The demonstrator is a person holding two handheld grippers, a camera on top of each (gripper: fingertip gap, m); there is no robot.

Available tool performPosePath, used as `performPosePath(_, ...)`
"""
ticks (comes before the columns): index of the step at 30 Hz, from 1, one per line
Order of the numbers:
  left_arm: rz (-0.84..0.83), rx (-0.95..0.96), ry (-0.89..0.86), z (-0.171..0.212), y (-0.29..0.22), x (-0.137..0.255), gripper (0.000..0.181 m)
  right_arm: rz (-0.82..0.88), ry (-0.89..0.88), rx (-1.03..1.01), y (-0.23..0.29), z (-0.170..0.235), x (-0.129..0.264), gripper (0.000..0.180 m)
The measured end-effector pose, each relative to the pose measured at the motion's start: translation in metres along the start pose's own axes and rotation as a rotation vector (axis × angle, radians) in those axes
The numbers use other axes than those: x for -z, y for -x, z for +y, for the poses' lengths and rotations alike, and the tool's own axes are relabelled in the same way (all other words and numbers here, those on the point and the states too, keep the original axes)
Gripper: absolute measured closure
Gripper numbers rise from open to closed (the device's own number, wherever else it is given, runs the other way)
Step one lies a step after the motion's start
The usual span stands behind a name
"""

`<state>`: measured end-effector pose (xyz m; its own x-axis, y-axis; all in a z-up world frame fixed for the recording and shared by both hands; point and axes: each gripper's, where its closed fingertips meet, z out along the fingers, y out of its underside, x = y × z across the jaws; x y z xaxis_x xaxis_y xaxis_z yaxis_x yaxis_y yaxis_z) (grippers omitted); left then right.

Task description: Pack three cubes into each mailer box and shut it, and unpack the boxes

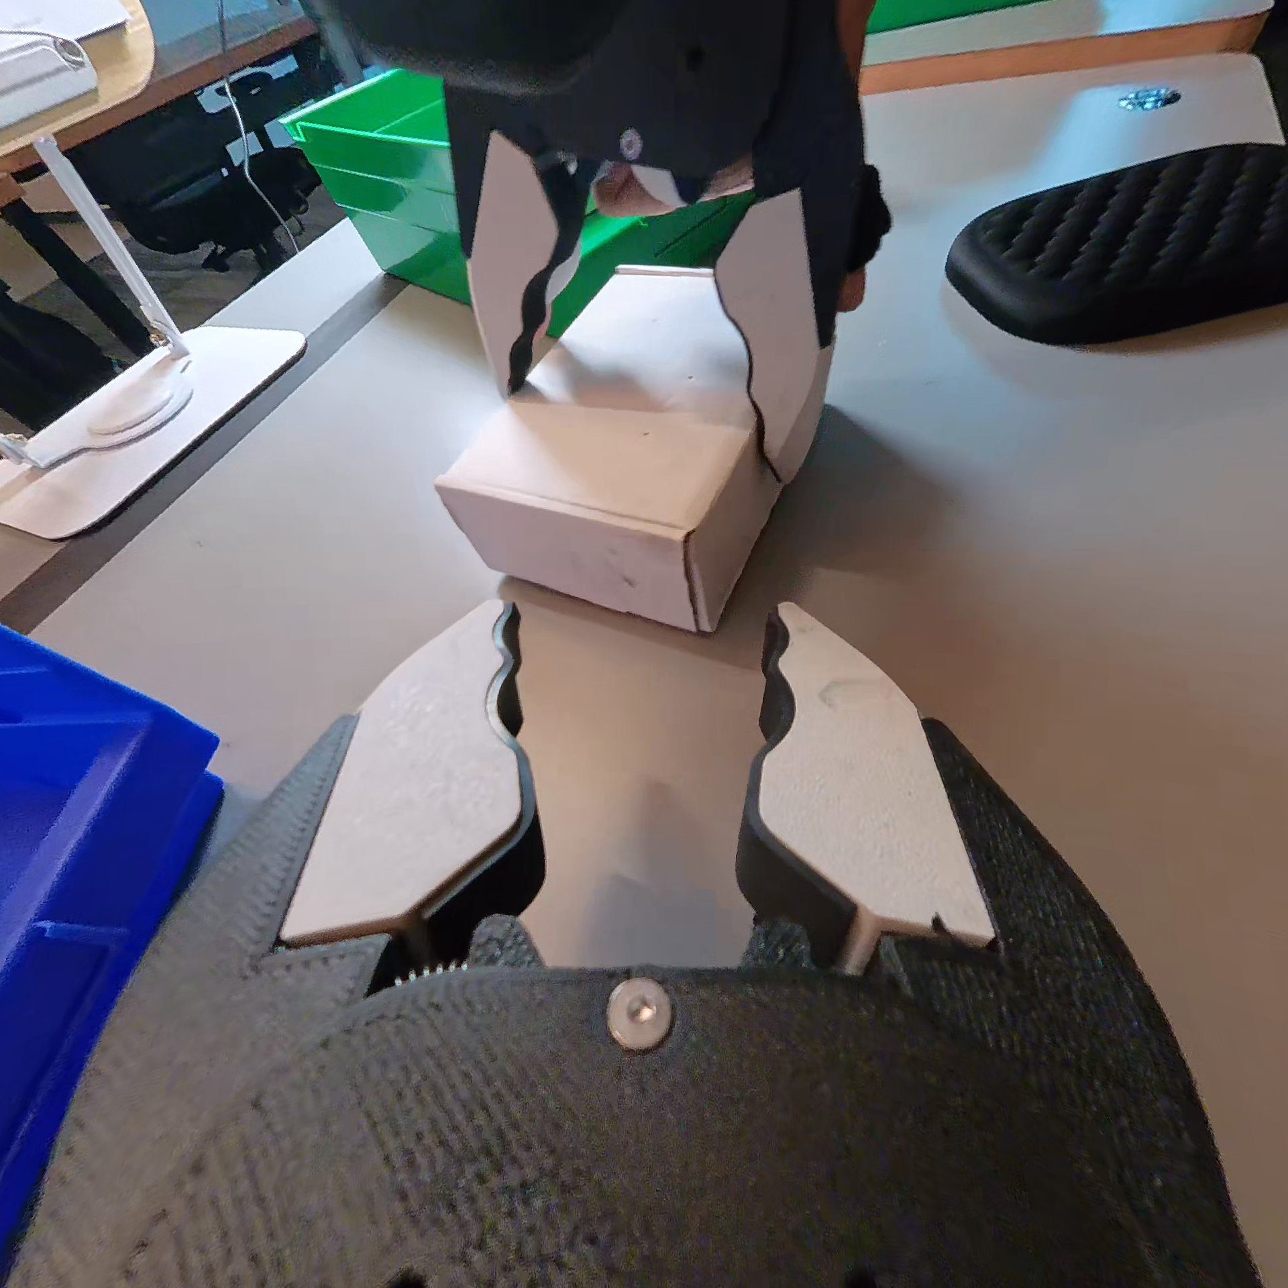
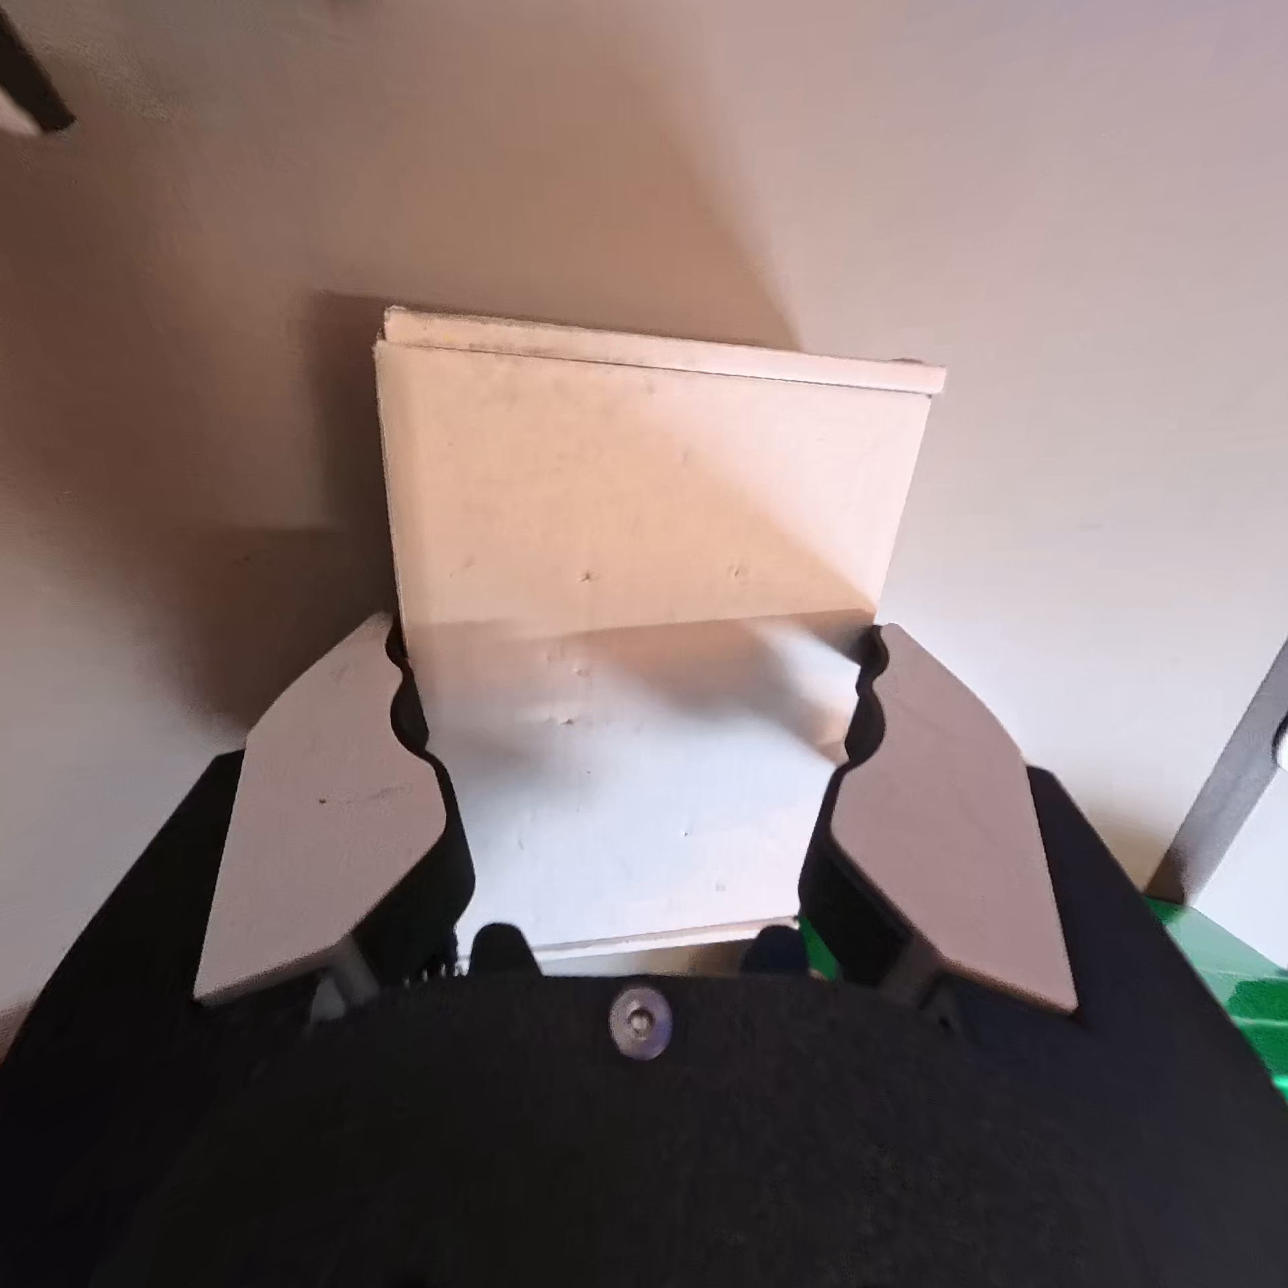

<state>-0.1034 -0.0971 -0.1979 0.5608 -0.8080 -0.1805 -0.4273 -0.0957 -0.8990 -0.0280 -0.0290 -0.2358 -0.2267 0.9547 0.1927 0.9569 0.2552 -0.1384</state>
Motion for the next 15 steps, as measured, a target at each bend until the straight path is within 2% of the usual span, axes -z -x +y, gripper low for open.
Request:
performPosePath(4,0.004,0.024,-0.009,-0.001,0.0,0.0,0.113,0.01,-0.026,-0.005,0.005,0.009,0.021,0.06)
performPosePath(8,0.006,0.014,0.003,0.001,-0.002,-0.003,0.112,0.054,-0.056,-0.04,-0.005,0.029,0.065,0.06)
performPosePath(15,0.004,-0.004,0.016,0.002,-0.006,-0.008,0.112,0.249,0.023,-0.147,-0.07,0.102,0.147,0.06)
